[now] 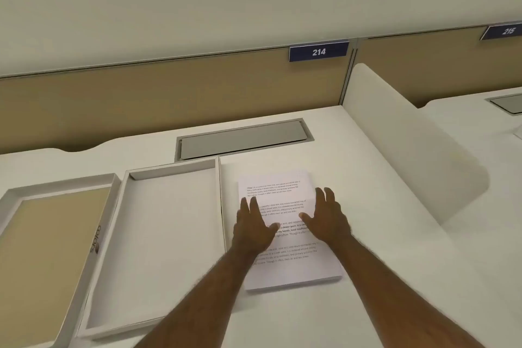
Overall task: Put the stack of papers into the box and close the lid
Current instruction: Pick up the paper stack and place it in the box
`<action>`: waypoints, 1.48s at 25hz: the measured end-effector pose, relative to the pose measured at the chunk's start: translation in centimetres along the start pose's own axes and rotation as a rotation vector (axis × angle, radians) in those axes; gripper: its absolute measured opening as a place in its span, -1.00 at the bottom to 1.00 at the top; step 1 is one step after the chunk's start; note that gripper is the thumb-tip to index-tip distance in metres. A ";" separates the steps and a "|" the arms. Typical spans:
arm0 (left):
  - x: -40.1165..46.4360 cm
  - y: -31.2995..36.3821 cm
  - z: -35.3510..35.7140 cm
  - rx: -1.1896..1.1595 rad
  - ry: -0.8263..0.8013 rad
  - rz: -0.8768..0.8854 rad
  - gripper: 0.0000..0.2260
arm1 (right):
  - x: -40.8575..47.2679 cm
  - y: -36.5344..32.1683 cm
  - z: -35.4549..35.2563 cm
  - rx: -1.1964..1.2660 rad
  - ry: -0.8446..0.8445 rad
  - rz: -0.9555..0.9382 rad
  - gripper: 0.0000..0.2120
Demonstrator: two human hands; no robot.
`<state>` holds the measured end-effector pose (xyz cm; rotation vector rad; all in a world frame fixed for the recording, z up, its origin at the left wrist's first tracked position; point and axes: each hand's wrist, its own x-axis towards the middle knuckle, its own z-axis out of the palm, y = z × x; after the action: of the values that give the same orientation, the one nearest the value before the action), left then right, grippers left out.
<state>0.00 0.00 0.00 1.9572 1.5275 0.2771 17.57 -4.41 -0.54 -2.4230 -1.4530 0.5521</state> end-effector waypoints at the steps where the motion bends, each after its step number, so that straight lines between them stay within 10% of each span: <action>1: 0.2 0.1 0.4 -0.034 0.009 -0.029 -0.20 | 0.2 0.1 0.1 0.021 -0.009 0.035 -0.24; 19: 4.0 1.2 1.8 -0.101 0.007 -0.673 -0.07 | 2.3 1.1 1.0 0.173 -0.106 0.298 -0.30; 37: 2.6 0.4 2.4 -0.360 0.121 -0.542 -0.33 | 1.6 0.8 1.3 0.254 -0.052 0.371 -0.33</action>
<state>2.36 1.55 -2.14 1.2171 1.8678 0.4048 18.31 -3.35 -2.30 -2.4908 -0.8835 0.8289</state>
